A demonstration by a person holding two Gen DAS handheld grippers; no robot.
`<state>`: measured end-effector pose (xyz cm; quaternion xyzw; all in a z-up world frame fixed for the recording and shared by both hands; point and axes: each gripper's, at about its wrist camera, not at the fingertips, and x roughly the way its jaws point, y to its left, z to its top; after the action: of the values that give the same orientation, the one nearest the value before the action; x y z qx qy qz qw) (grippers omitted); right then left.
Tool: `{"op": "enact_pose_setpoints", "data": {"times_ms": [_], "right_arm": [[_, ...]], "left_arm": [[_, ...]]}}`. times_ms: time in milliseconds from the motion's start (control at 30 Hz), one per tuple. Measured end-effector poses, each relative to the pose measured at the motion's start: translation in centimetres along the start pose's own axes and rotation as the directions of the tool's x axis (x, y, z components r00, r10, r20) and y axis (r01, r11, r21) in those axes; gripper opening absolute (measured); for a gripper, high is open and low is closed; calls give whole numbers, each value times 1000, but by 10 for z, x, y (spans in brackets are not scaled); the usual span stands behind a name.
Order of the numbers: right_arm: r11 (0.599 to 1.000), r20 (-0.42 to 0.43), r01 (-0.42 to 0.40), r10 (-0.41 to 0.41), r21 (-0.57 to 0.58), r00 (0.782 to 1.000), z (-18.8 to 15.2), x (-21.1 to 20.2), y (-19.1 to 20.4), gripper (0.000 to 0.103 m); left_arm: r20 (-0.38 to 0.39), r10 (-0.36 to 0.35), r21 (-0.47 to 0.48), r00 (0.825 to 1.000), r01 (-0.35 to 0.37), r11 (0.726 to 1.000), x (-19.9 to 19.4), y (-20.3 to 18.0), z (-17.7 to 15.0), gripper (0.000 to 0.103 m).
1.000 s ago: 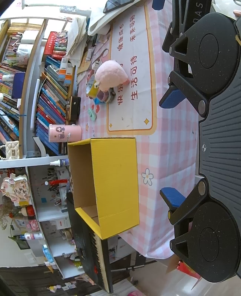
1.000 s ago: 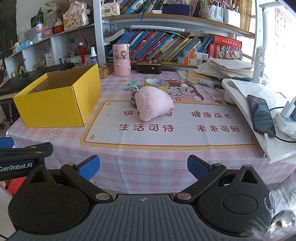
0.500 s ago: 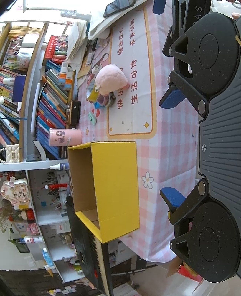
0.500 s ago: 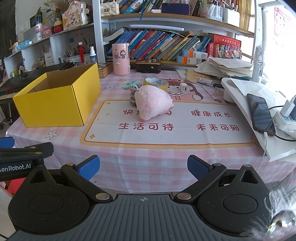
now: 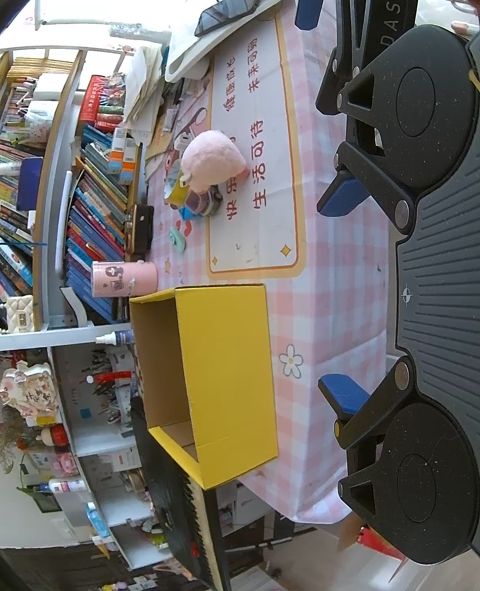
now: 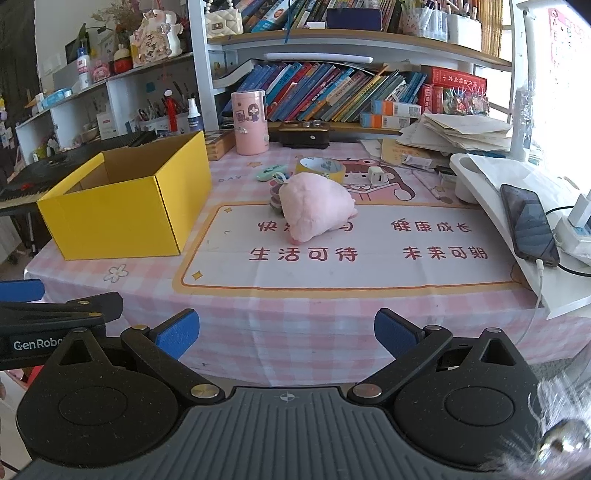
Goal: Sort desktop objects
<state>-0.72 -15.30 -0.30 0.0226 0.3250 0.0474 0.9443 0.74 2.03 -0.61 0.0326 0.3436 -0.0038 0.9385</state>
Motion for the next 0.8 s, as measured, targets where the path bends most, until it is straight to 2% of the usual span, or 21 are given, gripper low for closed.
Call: {"op": "enact_pose_setpoints", "data": {"times_ms": [800], "right_arm": [[999,-20,52,-52,-4,998,-3,6,-5,101]], "left_arm": [[-14,-33,2,999,33,999,9,-5,1,93]]}}
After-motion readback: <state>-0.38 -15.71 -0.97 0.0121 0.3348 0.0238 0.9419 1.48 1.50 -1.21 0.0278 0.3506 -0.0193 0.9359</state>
